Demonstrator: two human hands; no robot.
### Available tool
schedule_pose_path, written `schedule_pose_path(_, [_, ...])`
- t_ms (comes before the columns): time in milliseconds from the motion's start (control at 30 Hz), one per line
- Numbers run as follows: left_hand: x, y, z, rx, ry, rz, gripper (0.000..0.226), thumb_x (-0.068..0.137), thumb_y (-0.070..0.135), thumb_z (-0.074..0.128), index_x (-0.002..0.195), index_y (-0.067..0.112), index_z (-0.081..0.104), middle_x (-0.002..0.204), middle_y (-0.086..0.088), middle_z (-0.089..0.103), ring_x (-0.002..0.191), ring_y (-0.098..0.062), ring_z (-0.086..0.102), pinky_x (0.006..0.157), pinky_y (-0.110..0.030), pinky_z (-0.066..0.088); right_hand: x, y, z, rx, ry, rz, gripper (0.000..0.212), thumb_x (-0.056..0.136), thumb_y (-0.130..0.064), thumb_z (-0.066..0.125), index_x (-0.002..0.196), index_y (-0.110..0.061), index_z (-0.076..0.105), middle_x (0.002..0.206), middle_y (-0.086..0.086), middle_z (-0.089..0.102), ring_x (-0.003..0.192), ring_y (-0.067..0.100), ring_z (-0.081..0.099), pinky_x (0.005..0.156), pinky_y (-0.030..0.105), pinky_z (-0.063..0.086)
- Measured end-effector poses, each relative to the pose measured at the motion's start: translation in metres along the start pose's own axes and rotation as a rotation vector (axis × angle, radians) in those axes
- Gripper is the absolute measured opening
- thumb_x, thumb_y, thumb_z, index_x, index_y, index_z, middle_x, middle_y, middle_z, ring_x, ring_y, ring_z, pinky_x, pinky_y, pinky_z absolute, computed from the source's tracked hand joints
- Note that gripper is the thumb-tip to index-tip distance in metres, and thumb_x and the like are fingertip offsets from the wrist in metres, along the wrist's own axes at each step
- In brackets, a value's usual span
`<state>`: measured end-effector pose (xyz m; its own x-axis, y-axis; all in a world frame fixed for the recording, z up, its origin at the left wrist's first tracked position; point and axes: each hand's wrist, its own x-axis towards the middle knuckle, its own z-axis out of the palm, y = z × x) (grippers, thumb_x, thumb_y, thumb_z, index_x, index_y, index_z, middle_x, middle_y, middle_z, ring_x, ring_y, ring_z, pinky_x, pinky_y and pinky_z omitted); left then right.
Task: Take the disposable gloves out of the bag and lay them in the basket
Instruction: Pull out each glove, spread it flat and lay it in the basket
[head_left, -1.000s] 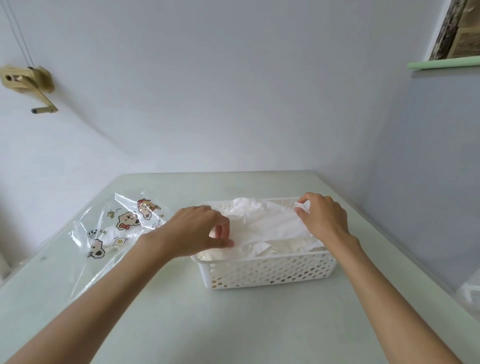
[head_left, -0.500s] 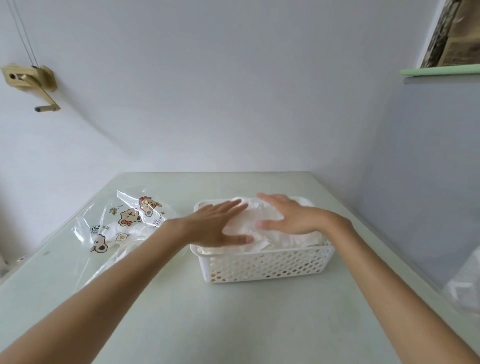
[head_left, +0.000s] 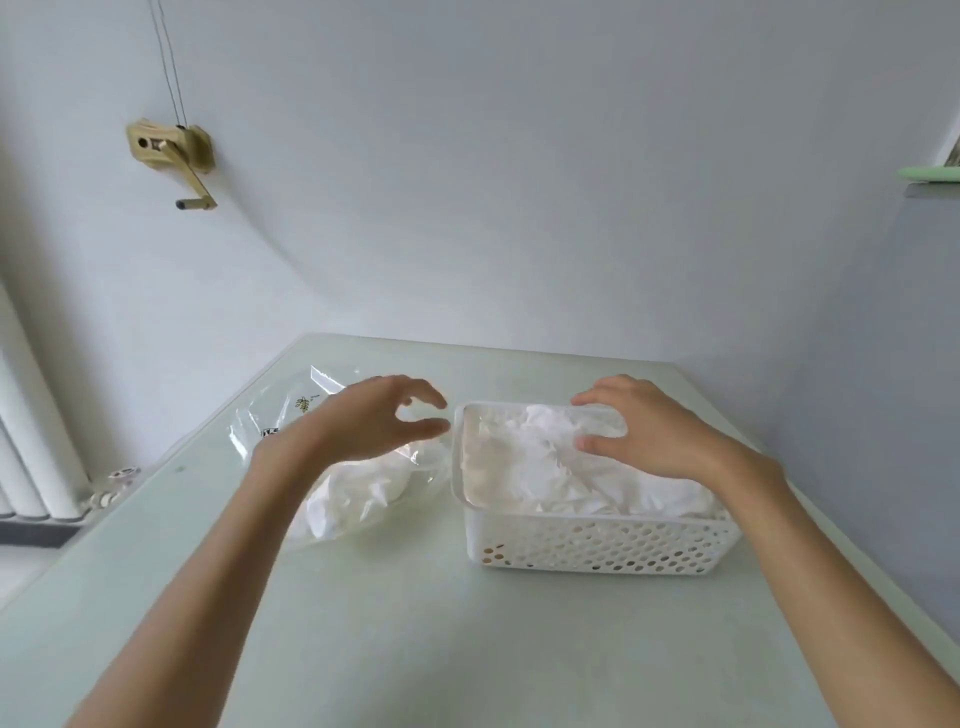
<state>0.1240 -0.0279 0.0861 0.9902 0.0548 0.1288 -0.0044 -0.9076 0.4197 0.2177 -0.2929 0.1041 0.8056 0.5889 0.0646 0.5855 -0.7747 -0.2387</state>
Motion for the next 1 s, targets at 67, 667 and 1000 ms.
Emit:
schedule_pose_path(67, [-0.021, -0.033, -0.015, 0.022, -0.02, -0.161, 0.044, 0.082, 0.049, 0.066, 0.121, 0.03, 0.055, 0.123, 0.013, 0.055, 0.118, -0.011, 0.052, 0.099, -0.029, 0.04, -0.005, -0.034, 0.002, 0.024, 0.091, -0.092, 0.041, 0.091, -0.043, 0.059, 0.13, -0.033, 0.052, 0.137, -0.012, 0.045, 0.129, 0.009, 0.037, 0.099, 0.029, 0.034])
schedule_pose_path(667, [-0.025, -0.107, -0.004, -0.287, -0.04, -0.354, 0.009, 0.096, 0.015, 0.046, 0.09, 0.018, 0.052, 0.082, 0.012, 0.074, 0.064, -0.004, 0.067, 0.062, -0.023, 0.049, 0.033, -0.186, 0.136, -0.054, -0.031, -0.01, 0.025, 0.083, -0.01, 0.06, 0.064, -0.017, 0.045, 0.07, 0.001, 0.045, 0.082, 0.034, 0.052, 0.048, 0.024, 0.022])
schedule_pose_path(1000, [-0.023, -0.115, -0.001, -0.299, -0.004, -0.352, 0.014, 0.094, 0.017, 0.046, 0.094, 0.024, 0.058, 0.076, 0.013, 0.073, 0.071, -0.008, 0.069, 0.072, -0.029, 0.052, 0.033, -0.165, 0.094, 0.316, 0.363, -0.089, 0.018, 0.087, -0.034, 0.065, 0.07, -0.034, 0.059, 0.091, -0.013, 0.059, 0.079, 0.011, 0.06, 0.069, 0.026, 0.041])
